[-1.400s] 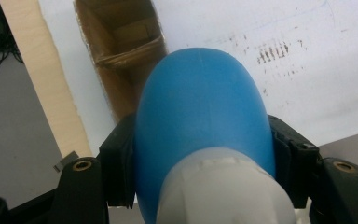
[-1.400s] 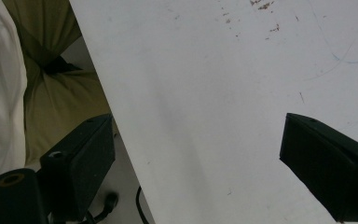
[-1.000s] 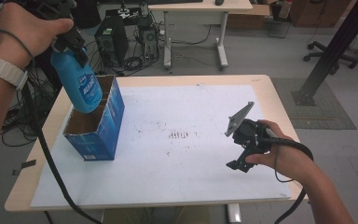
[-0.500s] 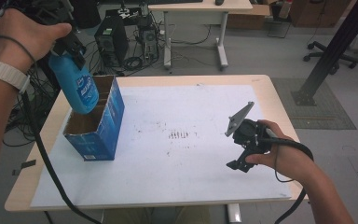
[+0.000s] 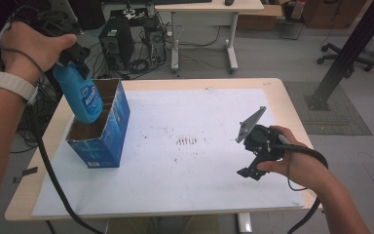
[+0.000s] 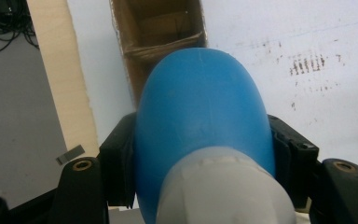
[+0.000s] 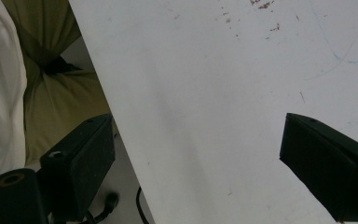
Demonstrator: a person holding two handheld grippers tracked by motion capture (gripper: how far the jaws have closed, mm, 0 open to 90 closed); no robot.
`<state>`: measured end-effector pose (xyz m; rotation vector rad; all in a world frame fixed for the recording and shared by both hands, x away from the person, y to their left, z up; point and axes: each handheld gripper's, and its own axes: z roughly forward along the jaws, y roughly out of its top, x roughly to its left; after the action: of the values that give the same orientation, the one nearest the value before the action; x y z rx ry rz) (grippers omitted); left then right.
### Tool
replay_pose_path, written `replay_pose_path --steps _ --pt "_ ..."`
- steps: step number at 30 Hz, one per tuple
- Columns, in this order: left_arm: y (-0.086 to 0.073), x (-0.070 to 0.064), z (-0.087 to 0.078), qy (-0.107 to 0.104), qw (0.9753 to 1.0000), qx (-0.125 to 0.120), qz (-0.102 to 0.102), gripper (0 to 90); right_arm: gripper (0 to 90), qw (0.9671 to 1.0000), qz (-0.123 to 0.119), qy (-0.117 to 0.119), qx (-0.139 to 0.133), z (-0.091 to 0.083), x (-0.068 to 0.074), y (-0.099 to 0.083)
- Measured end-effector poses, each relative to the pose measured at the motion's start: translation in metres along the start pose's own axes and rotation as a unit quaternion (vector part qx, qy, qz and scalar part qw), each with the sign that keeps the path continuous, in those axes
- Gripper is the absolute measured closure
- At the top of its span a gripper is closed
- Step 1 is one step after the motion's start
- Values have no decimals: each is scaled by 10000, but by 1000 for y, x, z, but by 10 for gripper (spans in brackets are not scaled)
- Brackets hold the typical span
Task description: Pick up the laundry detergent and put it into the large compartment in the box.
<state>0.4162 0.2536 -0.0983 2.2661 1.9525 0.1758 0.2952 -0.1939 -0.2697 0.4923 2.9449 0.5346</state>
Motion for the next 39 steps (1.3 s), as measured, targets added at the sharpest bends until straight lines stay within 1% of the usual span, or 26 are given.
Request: replay_pose_path --steps 10,13,16,20,22,25,27,39 --pt "0 6 16 70 9999 -2 -91 374 103 10000 -3 18 7 2 -1 0" --pt "-1 8 22 55 9999 21 -103 374 103 10000 2 24 9 2 -1 0" --pt "-1 10 28 24 9999 11 -155 374 103 10000 -2 20 10 2 -1 -1" --pt "-2 12 36 27 9999 31 -166 374 103 10000 3 17 5 2 -1 -1" --pt "-3 12 39 36 9998 2 -178 374 103 10000 2 17 11 3 -1 -1" --pt "-4 14 46 8 9998 -3 -202 374 103 10000 7 21 14 3 0 -1" --pt "-4 14 51 9 9998 42 -204 374 103 10000 12 21 11 3 0 -1" --pt "-7 17 83 -9 9996 132 -250 374 103 10000 28 30 23 5 0 -2"
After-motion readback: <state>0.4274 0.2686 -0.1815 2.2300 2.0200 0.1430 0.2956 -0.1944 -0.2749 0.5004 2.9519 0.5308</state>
